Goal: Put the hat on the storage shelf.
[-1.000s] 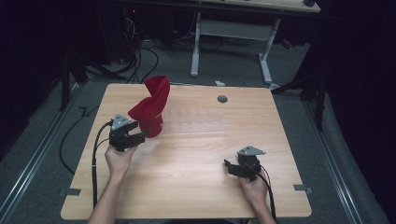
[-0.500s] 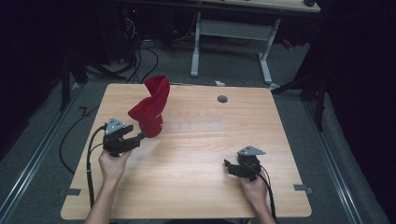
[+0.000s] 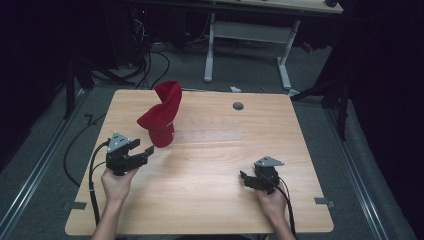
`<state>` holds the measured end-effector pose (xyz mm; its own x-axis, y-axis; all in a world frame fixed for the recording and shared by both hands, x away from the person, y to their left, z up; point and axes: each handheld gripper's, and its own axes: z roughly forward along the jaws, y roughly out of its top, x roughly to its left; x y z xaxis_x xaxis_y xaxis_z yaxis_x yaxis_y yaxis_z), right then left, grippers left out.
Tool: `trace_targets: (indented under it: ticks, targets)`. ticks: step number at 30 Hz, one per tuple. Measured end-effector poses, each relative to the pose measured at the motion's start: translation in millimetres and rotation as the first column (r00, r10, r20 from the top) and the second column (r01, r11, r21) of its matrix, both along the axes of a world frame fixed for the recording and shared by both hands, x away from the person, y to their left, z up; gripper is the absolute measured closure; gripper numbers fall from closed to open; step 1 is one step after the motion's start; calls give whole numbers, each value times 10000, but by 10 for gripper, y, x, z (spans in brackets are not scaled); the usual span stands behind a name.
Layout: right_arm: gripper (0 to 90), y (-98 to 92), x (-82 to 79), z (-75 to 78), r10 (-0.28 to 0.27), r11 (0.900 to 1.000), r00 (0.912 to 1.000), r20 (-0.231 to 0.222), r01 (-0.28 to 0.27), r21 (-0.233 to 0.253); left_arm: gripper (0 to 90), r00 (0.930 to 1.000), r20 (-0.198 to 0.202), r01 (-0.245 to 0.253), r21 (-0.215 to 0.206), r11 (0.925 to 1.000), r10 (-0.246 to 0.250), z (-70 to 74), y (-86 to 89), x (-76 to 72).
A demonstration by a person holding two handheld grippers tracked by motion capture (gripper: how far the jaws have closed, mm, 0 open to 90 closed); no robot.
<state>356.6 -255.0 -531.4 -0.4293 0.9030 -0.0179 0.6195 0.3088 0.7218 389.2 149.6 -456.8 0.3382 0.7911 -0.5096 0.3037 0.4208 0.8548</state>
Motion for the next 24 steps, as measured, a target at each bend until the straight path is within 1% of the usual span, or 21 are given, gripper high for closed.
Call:
trace_targets:
  ticks: [3, 4, 6, 8, 10, 16, 19, 21, 24]
  targets:
    - [327, 0, 0, 0, -2, 10000, 10000, 2, 2, 0, 380, 9999, 57, 87, 216, 9997, -88, -28, -31, -72]
    - [327, 0, 0, 0, -2, 10000, 10000, 1, 2, 0, 379, 9999, 72, 101, 228, 9997, -103, -36, -34, -88]
    - [328, 0, 0, 0, 0, 10000, 10000, 3, 0, 2, 380, 9999, -5, 171, 135, 9998, -171, -54, -40, -115]
    - [327, 0, 0, 0, -1, 10000, 10000, 1, 1, 1, 379, 9999, 26, 153, 134, 9998, -153, -69, -45, -135]
    - [327, 0, 0, 0, -5, 10000, 10000, 5, 5, 2, 378, 9999, 66, 121, -9, 9999, -121, -78, -41, -157]
    - [327, 2, -1, 0, -19, 10000, 10000, -2, 19, 7, 379, 9997, -47, 241, -294, 9993, -242, -119, -58, -218]
    - [327, 2, -1, 0, -20, 10000, 10000, -3, 20, 9, 383, 9992, -116, 368, -248, 9990, -371, -154, -81, -249]
    - [327, 2, -1, 0, -21, 10000, 10000, -5, 21, 12, 389, 9987, -175, 475, -372, 9982, -482, -176, -96, -267]
    - [327, 2, -1, 0, -24, 10000, 10000, -4, 24, 14, 388, 9983, -196, 548, -358, 9979, -555, -203, -126, -287]
